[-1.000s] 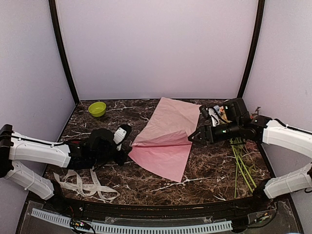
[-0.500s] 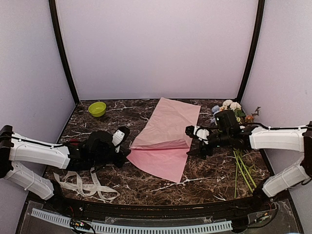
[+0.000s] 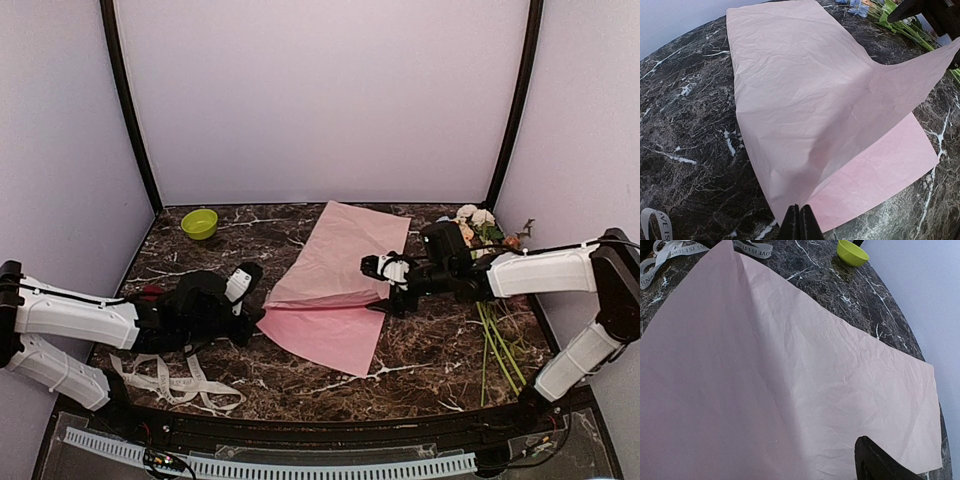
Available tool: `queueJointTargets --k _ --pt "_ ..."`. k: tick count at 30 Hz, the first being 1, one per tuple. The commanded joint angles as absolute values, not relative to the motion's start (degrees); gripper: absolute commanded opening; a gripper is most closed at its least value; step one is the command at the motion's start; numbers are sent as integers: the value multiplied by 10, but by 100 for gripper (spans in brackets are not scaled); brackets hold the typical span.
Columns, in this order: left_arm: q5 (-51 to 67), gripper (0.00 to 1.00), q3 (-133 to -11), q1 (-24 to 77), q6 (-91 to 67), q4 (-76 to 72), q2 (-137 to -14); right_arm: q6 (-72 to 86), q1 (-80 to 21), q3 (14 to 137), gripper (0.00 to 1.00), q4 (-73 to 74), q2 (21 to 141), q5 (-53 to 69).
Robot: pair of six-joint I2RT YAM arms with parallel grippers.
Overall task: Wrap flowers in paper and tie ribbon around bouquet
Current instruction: Pass from the left arm to the right
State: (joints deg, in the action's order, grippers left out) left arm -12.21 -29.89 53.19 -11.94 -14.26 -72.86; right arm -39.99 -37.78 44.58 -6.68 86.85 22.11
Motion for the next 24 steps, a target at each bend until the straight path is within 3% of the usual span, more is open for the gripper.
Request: queueJointTargets --k 1,24 --pt "-98 0 -274 529 -99 -168 -696 -404 -384 473 81 -35 840 221" --pt "-72 0 -267 529 -86 -192 -708 -404 -421 442 81 -6 787 221"
